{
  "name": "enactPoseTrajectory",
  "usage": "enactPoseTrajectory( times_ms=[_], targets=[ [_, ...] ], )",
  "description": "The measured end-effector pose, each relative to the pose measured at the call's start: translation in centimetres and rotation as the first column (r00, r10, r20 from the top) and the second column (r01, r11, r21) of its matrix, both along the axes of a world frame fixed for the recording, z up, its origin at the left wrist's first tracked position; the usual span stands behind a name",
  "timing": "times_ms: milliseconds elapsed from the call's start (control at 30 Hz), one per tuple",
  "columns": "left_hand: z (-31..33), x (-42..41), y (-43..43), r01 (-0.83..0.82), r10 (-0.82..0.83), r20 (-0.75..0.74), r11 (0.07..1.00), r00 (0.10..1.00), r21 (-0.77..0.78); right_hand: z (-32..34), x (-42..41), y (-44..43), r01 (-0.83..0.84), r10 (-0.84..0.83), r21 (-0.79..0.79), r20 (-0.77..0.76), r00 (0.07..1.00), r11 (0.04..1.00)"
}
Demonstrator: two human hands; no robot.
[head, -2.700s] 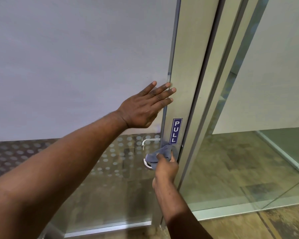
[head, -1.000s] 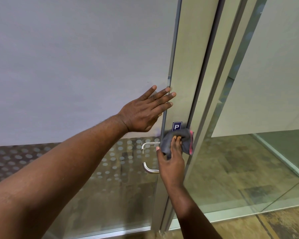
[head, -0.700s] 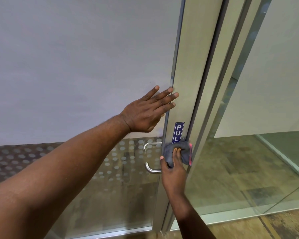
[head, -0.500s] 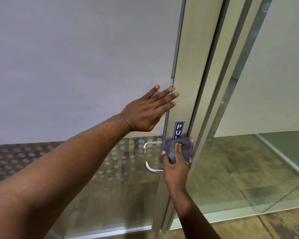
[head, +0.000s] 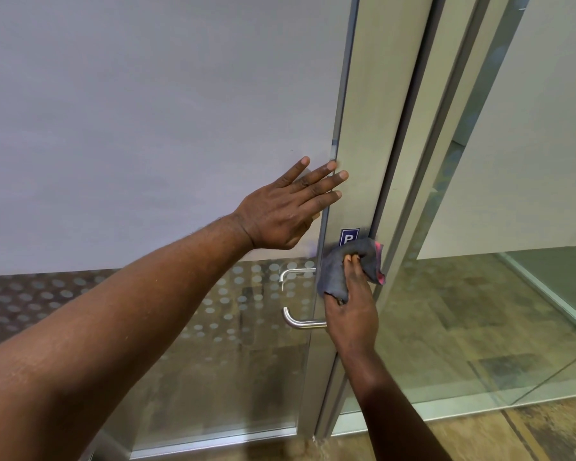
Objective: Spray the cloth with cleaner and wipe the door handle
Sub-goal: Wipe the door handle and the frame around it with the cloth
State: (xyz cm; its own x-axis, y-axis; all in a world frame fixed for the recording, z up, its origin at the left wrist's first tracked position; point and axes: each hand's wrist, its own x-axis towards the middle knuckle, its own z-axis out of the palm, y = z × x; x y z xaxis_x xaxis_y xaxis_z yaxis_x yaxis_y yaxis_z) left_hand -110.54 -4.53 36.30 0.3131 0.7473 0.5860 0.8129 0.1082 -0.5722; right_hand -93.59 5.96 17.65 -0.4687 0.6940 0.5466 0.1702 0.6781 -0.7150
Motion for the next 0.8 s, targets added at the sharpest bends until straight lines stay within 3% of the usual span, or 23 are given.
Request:
enactPoseTrajectory(
  times_ms=[200,367,600,800],
  targets=[
    [0.2,0.2,-0.1,-0.009,0.009,0.005,1.0,1.0,-0.015,-2.6,1.3,-0.7,-0.031,0.038,-0.118,0.059,0.998,0.993],
    [0.3,0.3,-0.1,-0.019,0.019,-0.006,1.0,1.0,-0.025,-4.0,2.0,-1.0,-0.007,0.009,-0.285,0.007,1.0,0.958],
    [0.2,0.2,-0.1,-0.02,0.02,-0.007,1.0,1.0,-0.018,-4.8,2.2,-0.7,0.019,-0.113,-0.621,-0.112,0.987,0.784],
    [0.2,0.1,0.0,-0.025,0.025,-0.033,1.0,0.999,-0.015,-5.7,1.5,-0.6,-0.062,-0.213,-0.769,-0.252,0.944,0.636]
  ],
)
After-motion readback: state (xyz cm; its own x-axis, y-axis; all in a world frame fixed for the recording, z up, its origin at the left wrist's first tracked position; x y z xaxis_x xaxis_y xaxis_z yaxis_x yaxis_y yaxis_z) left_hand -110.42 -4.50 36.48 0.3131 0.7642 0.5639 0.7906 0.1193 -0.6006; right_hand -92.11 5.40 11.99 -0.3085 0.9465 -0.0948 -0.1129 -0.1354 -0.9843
